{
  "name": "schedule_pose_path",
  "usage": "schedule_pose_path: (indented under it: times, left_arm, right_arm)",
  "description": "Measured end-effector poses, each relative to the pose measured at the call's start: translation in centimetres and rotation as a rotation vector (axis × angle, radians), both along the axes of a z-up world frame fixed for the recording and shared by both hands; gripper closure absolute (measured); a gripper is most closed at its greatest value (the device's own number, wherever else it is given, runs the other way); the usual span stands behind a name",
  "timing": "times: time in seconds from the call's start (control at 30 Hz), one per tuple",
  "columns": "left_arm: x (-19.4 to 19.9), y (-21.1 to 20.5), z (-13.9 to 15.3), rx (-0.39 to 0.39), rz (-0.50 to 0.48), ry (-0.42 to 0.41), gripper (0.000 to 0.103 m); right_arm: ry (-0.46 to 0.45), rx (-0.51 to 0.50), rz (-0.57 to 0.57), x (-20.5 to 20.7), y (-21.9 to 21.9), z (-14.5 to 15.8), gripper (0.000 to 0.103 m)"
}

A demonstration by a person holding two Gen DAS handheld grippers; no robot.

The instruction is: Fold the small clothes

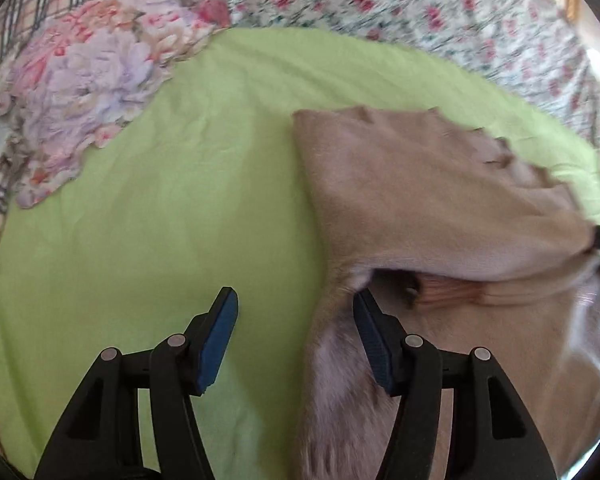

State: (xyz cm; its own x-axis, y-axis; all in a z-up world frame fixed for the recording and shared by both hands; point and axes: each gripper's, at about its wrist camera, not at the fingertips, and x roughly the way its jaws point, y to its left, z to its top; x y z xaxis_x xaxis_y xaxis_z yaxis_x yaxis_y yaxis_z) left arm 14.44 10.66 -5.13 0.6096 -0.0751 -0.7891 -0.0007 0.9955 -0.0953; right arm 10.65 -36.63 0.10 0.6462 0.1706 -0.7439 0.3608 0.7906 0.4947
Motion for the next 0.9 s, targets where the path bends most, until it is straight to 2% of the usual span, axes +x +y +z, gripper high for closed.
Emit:
schedule_pose_path:
  times: [0.13, 0.2, 0.27, 0.33, 0.47, 0.5, 0.53, 0.57, 0.63, 0.73, 0.8, 0.83, 0.87, 0.9]
  left_arm:
    - [0.7, 1.8, 2.3, -0.141, 0.022, -0.061, 0.037]
    - [2.1, 2.2, 2.8, -0.174, 0.051, -0.068, 0.036]
    - [4.1, 1.9, 2.9, -0.147, 0.074, -0.063, 0.036]
    - [6.0, 1.2, 2.2, -0.126, 0.072, -0.031, 0.036]
    - [8.6, -0.5, 0.8, -0.096, 0.028, 0.012, 0.036]
    - [9.1, -1.0, 0.3, -0.073, 0.023, 0.023, 0.036]
    - [9.5, -1.6, -0.1, -0.045, 0.018, 0.035, 0.036]
    - [9.9, -2.1, -0.5, -0.012, 0.015, 0.042, 0.036]
    - [10.1, -3.0, -1.2, 0.059, 0.022, 0.045, 0.036]
    - [10.2, -3.3, -1.5, 0.093, 0.04, 0.039, 0.035]
    - [10.3, -3.2, -1.5, 0.093, 0.058, 0.044, 0.035]
    - [10.3, -3.1, -1.5, 0.094, 0.062, 0.043, 0.035]
    - [10.2, -3.1, -1.5, 0.099, 0.068, 0.041, 0.035]
    - [10.2, -3.1, -1.5, 0.101, 0.07, 0.041, 0.034]
  right_arm:
    - [-0.039, 0.006, 0.03, 0.1, 0.2, 0.4, 0.064]
    - [-0.015, 0.002, 0.034, 0.9, 0.6, -0.1, 0.061]
    - [0.032, 0.009, 0.061, 2.0, 1.3, -1.2, 0.061]
    - [0.034, 0.007, 0.088, 1.9, 1.8, -1.5, 0.057]
    - [0.022, -0.096, 0.171, 2.0, 2.9, -1.1, 0.055]
    - [0.029, -0.117, 0.185, 2.1, 3.0, -1.0, 0.074]
    - [0.042, -0.138, 0.198, 2.2, 3.1, -0.7, 0.099]
    - [0.031, -0.125, 0.199, 2.0, 2.9, -0.1, 0.1]
    - [-0.061, -0.073, 0.194, 0.9, 2.2, 2.7, 0.1]
    - [-0.1, -0.02, 0.189, -0.4, 1.4, 4.6, 0.1]
    - [-0.027, -0.025, 0.204, -0.3, 1.5, 3.7, 0.1]
    - [0.045, -0.068, 0.229, -0.1, 2.0, 2.7, 0.1]
    - [0.158, -0.154, 0.248, 0.2, 2.8, 1.3, 0.1]
    - [0.203, -0.211, 0.227, 0.2, 3.1, 0.8, 0.1]
